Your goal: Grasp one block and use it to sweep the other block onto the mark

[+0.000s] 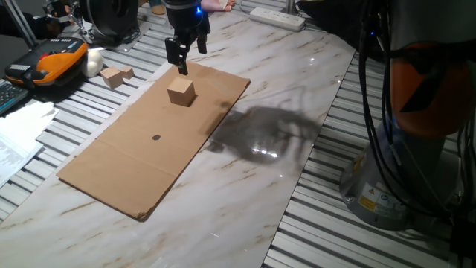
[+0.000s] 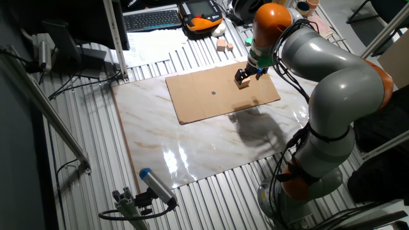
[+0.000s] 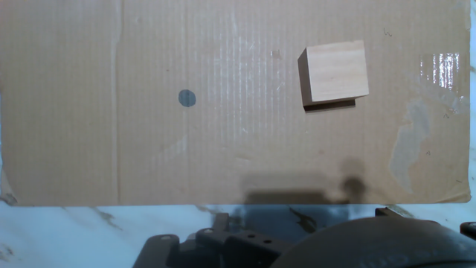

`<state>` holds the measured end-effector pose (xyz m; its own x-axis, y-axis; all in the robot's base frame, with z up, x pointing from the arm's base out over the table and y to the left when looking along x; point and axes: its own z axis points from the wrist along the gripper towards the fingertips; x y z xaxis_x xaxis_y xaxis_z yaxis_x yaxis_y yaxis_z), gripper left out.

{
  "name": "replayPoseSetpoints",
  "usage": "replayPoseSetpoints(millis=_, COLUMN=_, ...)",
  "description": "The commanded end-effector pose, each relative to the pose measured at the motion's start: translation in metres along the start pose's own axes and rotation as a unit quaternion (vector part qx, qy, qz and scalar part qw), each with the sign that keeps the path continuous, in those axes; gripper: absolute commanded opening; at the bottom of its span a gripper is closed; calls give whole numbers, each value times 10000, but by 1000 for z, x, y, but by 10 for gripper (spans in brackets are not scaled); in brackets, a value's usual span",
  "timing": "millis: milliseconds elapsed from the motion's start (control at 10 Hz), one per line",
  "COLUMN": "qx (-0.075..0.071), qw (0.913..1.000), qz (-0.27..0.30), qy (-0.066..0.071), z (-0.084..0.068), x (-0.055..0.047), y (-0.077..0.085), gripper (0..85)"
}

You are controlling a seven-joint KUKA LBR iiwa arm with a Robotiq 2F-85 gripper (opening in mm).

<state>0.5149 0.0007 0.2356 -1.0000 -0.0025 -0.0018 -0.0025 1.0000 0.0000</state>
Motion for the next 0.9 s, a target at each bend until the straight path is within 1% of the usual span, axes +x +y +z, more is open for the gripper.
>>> replayPoseSetpoints(millis=0, qx=0, qw=10000, qz=0, qy=-1, z=0, x=0, y=0, gripper=0)
replayPoseSetpoints(millis=100, qx=79, qw=9976, qz=73, qy=681, z=0, x=0, y=0, gripper=0)
replayPoseSetpoints(millis=800, qx=79, qw=9976, qz=73, qy=681, z=0, x=0, y=0, gripper=0)
